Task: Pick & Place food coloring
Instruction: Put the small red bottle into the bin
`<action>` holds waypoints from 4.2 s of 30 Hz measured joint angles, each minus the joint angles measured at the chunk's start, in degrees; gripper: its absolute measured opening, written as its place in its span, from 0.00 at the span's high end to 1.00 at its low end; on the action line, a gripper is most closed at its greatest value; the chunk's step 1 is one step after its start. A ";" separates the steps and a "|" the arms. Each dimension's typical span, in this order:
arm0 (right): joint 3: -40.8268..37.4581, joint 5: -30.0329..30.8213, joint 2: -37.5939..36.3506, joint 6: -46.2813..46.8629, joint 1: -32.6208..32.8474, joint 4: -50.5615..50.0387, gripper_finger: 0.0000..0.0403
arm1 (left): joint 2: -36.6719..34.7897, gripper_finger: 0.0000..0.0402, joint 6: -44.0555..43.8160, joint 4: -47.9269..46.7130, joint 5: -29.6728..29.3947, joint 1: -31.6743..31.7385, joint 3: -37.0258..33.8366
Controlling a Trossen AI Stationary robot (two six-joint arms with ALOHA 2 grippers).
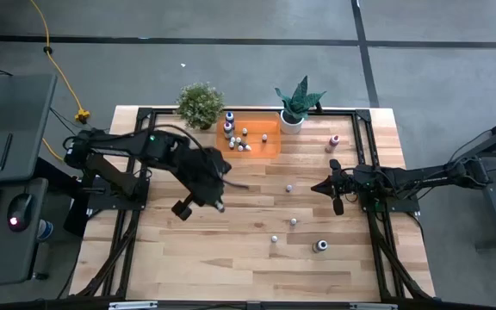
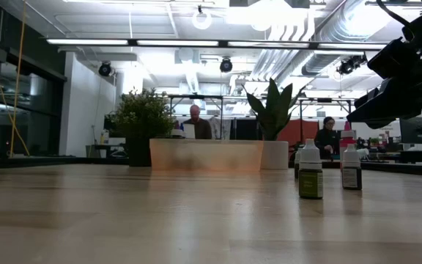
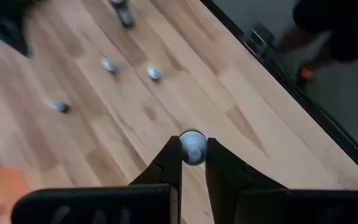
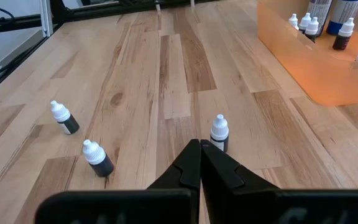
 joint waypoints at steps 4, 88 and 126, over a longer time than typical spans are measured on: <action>0.00 0.00 0.00 0.00 -0.01 0.00 1.00 | -4.13 0.92 -0.22 9.98 2.26 2.61 -6.42; 0.02 -0.15 0.04 0.00 -0.02 0.00 1.00 | 40.57 0.91 -60.78 11.62 -24.45 27.08 10.81; 0.02 -0.17 0.07 0.00 0.00 0.00 1.00 | 44.11 0.71 -63.84 16.69 -24.78 27.59 10.77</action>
